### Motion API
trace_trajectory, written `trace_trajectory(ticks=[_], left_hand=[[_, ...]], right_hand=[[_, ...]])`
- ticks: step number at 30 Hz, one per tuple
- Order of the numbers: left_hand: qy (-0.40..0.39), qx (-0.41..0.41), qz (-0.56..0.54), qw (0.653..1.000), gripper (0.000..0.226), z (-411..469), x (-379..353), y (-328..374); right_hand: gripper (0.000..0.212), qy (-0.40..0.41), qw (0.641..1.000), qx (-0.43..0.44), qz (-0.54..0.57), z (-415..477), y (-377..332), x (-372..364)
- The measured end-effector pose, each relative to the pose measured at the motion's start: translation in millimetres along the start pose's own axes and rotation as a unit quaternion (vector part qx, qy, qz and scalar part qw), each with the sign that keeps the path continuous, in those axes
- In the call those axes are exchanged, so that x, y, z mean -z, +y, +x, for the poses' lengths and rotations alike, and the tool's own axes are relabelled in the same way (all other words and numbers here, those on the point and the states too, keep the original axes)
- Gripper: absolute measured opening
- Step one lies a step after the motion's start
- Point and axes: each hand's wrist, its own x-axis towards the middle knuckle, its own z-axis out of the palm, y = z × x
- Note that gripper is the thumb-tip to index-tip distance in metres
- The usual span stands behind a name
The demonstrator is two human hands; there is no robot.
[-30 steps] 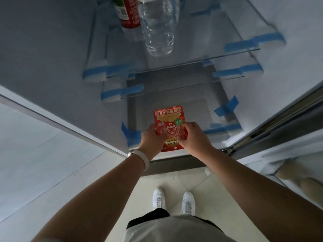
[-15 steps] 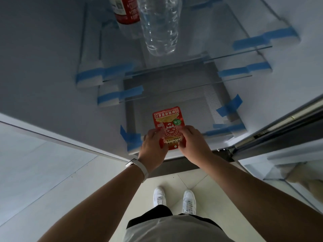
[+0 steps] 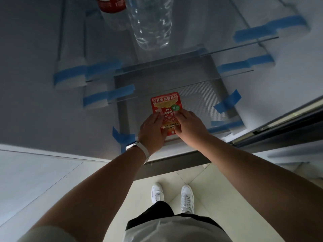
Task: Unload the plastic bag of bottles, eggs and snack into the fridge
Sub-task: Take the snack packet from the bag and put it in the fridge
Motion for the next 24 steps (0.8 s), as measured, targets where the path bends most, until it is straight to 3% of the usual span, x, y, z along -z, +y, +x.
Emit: trace_trajectory(ticks=[14,19,24], left_hand=[[-0.012,0.001,0.014,1.0,0.054,55.0,8.6,-3.8],[0.031,-0.022,-0.009,0.999,0.049,44.2,17.7,0.5],[0.064,-0.065,0.039,0.995,0.046,16.2,34.1,7.9]], right_hand=[[0.045,-0.042,0.998,-0.026,-0.04,52.7,15.0,10.7],[0.05,-0.042,0.997,-0.024,-0.051,42.0,9.9,23.0],[0.045,-0.023,0.996,0.005,-0.081,16.6,0.2,47.4]])
